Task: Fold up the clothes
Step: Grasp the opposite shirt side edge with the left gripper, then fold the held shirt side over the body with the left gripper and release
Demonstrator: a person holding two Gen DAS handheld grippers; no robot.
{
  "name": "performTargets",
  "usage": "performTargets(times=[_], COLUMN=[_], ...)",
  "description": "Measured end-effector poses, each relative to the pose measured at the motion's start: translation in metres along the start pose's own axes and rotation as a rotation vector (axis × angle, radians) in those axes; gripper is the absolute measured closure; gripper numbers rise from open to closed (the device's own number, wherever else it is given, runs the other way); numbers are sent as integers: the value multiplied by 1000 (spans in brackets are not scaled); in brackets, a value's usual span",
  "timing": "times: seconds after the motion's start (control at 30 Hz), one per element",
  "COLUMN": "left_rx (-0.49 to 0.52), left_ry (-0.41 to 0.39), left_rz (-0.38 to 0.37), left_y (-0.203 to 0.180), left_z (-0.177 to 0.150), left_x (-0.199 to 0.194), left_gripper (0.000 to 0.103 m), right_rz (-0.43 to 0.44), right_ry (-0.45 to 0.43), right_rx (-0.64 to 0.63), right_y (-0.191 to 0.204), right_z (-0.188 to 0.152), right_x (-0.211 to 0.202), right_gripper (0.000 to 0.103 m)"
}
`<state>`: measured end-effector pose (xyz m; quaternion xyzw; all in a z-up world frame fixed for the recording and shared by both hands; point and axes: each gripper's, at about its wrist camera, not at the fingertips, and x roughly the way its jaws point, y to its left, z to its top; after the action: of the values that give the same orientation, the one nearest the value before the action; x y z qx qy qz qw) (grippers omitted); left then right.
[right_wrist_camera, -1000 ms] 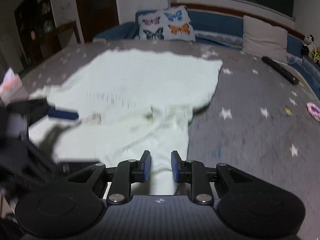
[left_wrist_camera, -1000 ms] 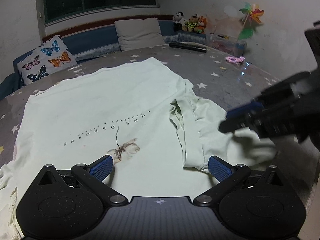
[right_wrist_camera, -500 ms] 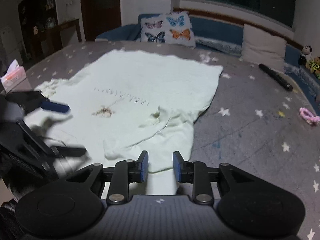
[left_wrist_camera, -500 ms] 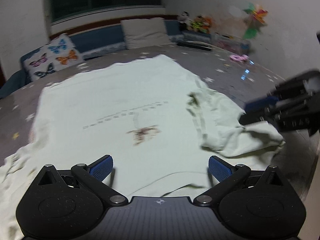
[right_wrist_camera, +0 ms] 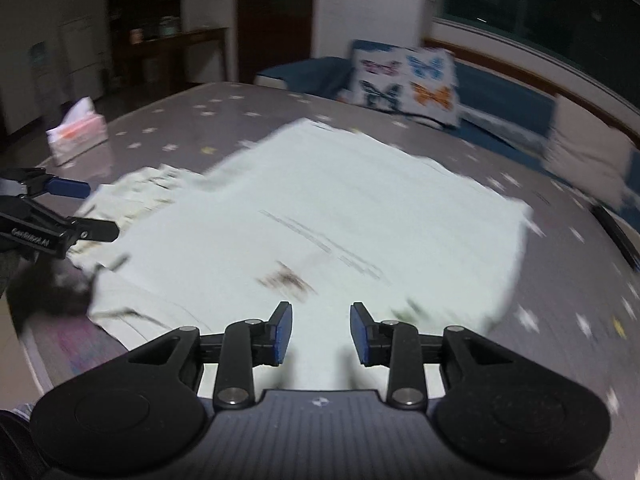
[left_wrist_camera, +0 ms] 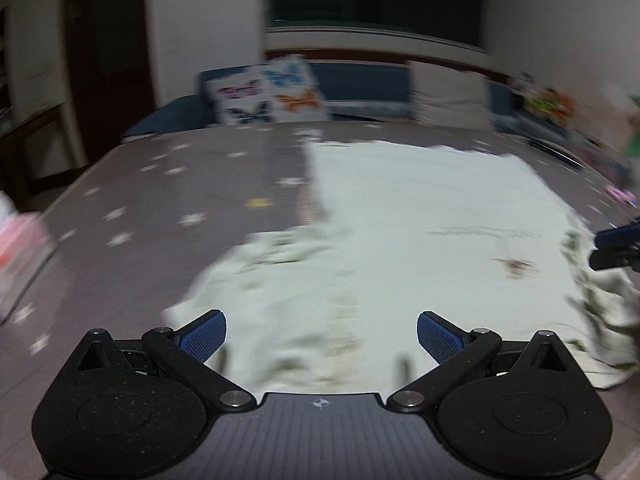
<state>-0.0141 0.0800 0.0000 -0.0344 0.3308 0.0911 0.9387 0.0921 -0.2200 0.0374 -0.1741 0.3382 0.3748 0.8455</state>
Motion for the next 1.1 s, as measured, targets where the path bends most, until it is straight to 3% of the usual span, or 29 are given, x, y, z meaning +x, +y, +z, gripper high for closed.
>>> performTargets(times=[0.17,0.33,0.63,0.8,0.9,1.1], left_rx=[-127,-188,-216,-221,-234,-235], left_ry=[9,25,44,38,19,-72], left_rz=[93,104,16,-33,-52,-121], left_y=[46,74,85,85,85,75], left_z=[-2,-6,-10,-11,-10,6], left_x=[-1,3,12,13,10,-11], left_gripper=[6,21,56,91,98,101], right_rz=[97,199,332,359,361,359], right_ry=[-10,3,46,65,70,58], right_rx=[-74,-149,-265,-292,-310,-313], right_y=[30,71,133,149,154,158], right_z=[35,57,64,62,58,55], right_x=[30,60,89,98,99,100], right_gripper=[71,71,71,71,71,70])
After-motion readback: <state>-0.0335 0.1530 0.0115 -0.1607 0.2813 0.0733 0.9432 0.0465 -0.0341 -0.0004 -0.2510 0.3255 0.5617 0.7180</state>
